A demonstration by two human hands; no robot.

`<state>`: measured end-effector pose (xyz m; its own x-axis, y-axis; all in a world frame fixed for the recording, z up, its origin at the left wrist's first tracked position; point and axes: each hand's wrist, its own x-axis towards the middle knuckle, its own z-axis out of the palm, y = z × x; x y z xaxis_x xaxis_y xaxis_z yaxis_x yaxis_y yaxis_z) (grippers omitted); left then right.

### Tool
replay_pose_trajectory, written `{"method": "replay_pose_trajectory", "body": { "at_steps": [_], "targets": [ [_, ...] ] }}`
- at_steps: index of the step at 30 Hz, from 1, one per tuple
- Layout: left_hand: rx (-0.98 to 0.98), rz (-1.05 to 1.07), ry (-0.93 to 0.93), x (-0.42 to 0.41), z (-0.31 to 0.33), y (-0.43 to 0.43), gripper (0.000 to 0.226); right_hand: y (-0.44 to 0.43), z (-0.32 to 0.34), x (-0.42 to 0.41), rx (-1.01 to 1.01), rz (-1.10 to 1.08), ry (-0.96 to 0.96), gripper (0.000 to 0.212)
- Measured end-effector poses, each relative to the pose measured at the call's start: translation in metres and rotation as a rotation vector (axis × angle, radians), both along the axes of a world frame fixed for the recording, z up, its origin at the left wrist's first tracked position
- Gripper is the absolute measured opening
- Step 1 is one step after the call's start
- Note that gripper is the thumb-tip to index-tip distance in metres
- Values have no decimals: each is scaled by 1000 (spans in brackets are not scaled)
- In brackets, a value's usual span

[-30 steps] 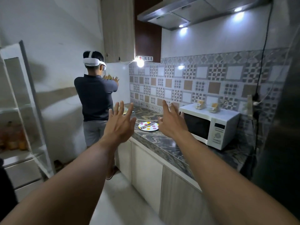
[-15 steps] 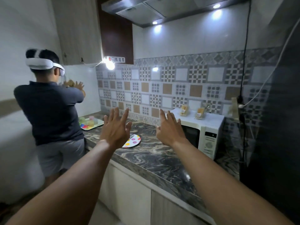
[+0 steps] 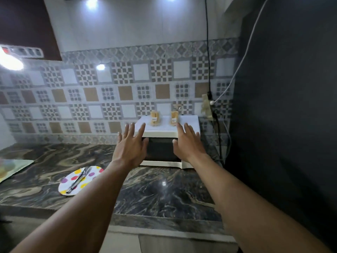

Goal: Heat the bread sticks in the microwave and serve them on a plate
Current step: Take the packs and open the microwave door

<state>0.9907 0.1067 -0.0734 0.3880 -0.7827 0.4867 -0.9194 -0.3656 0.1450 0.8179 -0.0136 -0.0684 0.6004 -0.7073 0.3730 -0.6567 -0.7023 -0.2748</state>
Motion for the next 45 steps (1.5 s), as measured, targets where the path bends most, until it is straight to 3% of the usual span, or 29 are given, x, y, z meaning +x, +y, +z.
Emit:
{"method": "replay_pose_trajectory", "body": {
  "at_steps": [7, 21, 27, 34, 40, 45],
  "targets": [
    [56, -109, 24, 22, -32, -101, 60, -82, -28, 10, 52, -115, 22, 68],
    [202, -229, 80, 64, -73, -289, 56, -241, -69, 67, 114, -120, -24, 61],
    [271, -269, 55, 76, -111, -329, 57, -280, -96, 87, 99, -102, 88, 53],
    [98, -237, 13, 73, -148, -332, 60, -297, -122, 92, -85, -74, 91, 45],
    [-122, -108, 213, 42, -191, -321, 60, -302, -130, 92, -100, -60, 41, 45],
    [-179, -121, 686, 34, -217, -335, 23, -306, -133, 92, -92, -48, -6, 45]
  ]
}}
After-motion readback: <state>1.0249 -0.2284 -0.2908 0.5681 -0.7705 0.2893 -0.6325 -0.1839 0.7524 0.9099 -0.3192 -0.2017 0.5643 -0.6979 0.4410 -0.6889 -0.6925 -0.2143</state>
